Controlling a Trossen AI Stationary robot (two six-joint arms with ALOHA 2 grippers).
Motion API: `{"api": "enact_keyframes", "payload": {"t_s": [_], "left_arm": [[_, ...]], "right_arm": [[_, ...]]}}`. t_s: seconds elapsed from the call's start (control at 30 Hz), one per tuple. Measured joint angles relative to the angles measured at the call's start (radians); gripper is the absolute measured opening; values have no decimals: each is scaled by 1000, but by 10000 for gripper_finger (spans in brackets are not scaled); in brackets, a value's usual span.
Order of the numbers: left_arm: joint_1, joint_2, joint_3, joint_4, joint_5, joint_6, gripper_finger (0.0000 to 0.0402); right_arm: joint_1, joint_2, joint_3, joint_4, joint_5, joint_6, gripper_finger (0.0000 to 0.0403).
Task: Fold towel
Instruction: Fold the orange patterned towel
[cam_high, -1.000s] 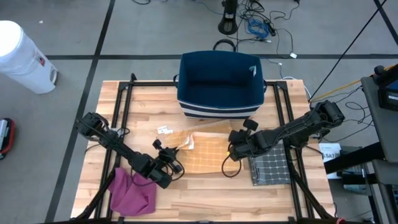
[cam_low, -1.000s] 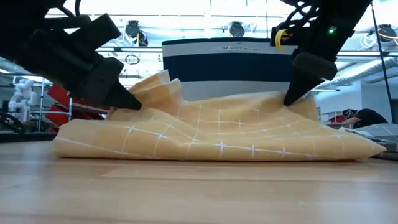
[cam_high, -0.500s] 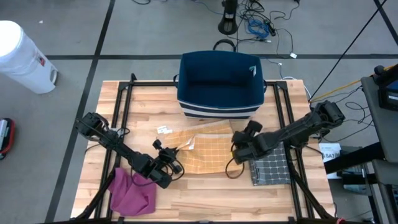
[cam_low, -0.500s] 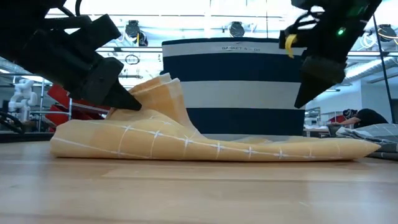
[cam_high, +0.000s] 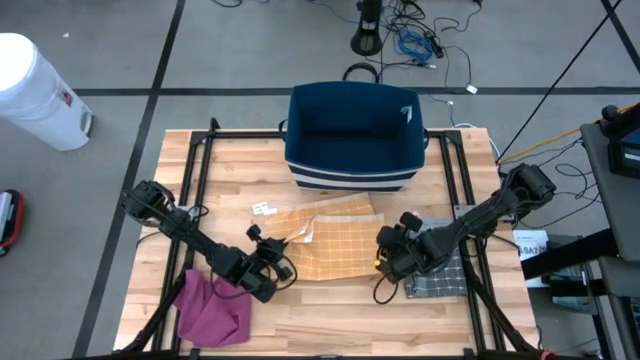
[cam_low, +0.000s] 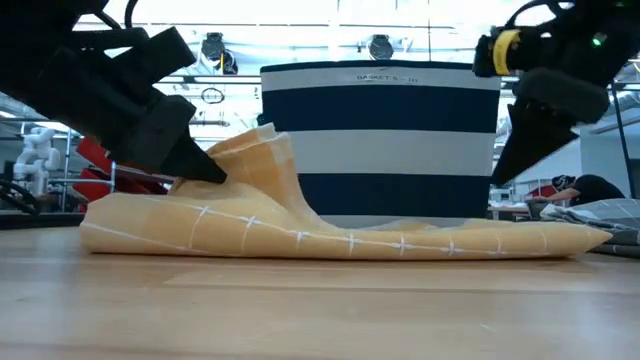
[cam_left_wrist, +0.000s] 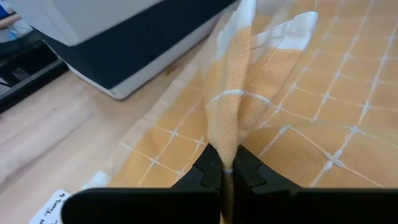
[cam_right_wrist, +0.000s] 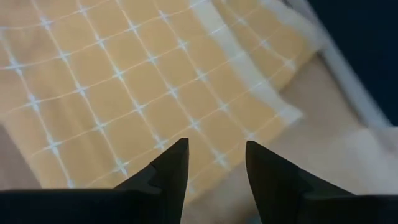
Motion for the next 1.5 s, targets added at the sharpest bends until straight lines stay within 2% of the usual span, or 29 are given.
{"api": "enact_keyframes", "payload": {"t_s": [0.07, 0.2, 0.3, 0.43, 0.67, 0.87, 1.03, 1.27, 1.37, 1.5], "left_arm": [[4, 0, 0, -1, 20, 3, 5], [4, 0, 0, -7, 28, 3, 5], [3, 0, 0, -15, 27, 2, 7], [3, 0, 0, -15, 10, -4, 34], [3, 0, 0, -15, -8, -6, 109], [3, 0, 0, -15, -31, -7, 155], [1, 0, 0, -33, -86, -3, 172], [-13, 0, 0, -47, -169, 10, 174], [-15, 0, 0, -34, -139, 11, 174], [-5, -1, 0, 1, 21, 87, 174]], "right_arm": [[14, 0, -33, 102, 1, -13, 144], [28, 0, -94, 383, -2, -145, 144], [28, 0, -125, 492, -5, -205, 144], [22, 0, -145, 505, -10, -208, 144], [23, 21, -171, 537, -31, -198, 144], [23, 56, -191, 652, -76, -235, 144], [23, 72, -191, 716, -83, -274, 144], [23, 72, -190, 749, -111, -304, 144], [23, 72, -190, 747, -171, -318, 144], [23, 72, -190, 738, -242, -327, 144]]}}
